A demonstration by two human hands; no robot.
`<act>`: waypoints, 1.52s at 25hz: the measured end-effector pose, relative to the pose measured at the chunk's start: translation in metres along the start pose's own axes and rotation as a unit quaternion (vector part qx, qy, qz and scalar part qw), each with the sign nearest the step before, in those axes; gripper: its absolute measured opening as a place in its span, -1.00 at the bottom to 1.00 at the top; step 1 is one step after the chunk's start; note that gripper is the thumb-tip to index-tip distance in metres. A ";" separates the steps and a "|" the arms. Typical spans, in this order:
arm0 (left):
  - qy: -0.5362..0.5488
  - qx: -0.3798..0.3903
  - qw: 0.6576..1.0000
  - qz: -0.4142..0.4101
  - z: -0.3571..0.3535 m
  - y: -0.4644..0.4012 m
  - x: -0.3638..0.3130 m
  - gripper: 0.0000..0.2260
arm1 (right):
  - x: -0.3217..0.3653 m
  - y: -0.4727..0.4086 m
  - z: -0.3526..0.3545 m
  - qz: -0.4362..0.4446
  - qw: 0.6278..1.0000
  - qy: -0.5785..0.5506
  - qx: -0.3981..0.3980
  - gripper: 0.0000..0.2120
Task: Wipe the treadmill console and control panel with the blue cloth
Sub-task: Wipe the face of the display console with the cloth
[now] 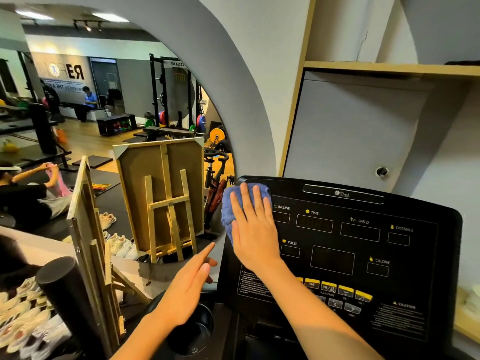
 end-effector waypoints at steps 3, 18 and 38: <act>0.013 -0.019 0.999 -0.022 0.006 -0.012 -0.009 -0.44 | 0.015 0.024 -0.013 0.030 0.999 -0.018 0.026 -0.34; -0.145 -0.032 0.980 -0.135 -0.026 -0.072 -0.073 -0.38 | -0.005 0.156 -0.059 0.097 0.982 0.034 0.159 -0.25; -0.125 -0.101 0.973 -0.164 -0.044 -0.075 -0.066 -0.29 | -0.156 0.278 -0.024 -0.002 0.990 0.089 0.107 -0.26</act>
Point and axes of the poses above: each hand's wrist, its own y-axis away from the middle knuckle, its own z-axis out of the back of the hand, x = y × z, the point moved 10 cm from there along -y, towards the middle knuckle, and after that the axes turned 1 degree about y, right-handed, at the moved point
